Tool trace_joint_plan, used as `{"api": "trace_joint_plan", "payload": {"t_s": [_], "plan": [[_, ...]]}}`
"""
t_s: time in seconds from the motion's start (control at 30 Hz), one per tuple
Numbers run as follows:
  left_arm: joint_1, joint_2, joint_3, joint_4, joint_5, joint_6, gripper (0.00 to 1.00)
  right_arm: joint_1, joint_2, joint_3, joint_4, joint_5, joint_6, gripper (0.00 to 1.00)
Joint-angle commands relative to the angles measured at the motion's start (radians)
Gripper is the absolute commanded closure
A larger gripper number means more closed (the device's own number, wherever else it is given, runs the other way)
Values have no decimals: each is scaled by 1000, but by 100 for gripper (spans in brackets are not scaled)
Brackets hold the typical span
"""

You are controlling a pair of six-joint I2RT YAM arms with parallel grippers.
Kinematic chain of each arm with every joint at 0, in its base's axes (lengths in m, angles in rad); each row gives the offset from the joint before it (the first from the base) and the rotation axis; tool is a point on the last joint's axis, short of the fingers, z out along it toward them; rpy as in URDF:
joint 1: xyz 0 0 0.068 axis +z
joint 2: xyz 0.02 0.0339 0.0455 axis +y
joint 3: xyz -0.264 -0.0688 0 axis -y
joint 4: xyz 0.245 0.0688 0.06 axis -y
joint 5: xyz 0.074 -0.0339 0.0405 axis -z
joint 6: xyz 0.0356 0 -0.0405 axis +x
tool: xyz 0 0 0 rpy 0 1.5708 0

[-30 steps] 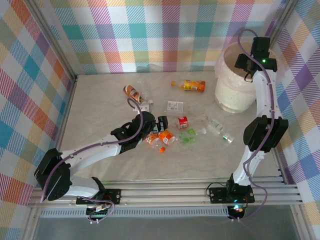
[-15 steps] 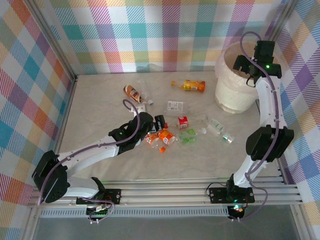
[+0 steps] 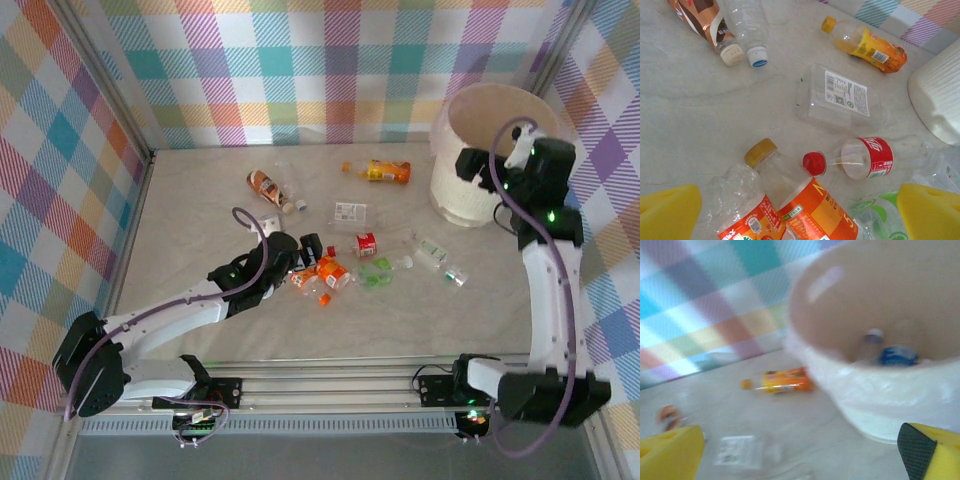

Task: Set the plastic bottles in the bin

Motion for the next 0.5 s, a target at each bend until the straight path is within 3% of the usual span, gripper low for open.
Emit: {"api": "trace_joint_plan", "payload": {"t_s": [0.0,0.1,0.23,0.47], "plan": [[8,-30,-14,31,-37,-39,0,-1,-110,-127,154,-278,117,0],[8,-34,-17,26,-47,-98,0,0,-194,-293,260,-405,276,0],[9,-28,-20,-10,-63,-212,0,2,-240,-468,259,-424,415,0],[11,-24,-25,-89,-110,-315,0,21,-144,-590,82,-375,322,0]]}}
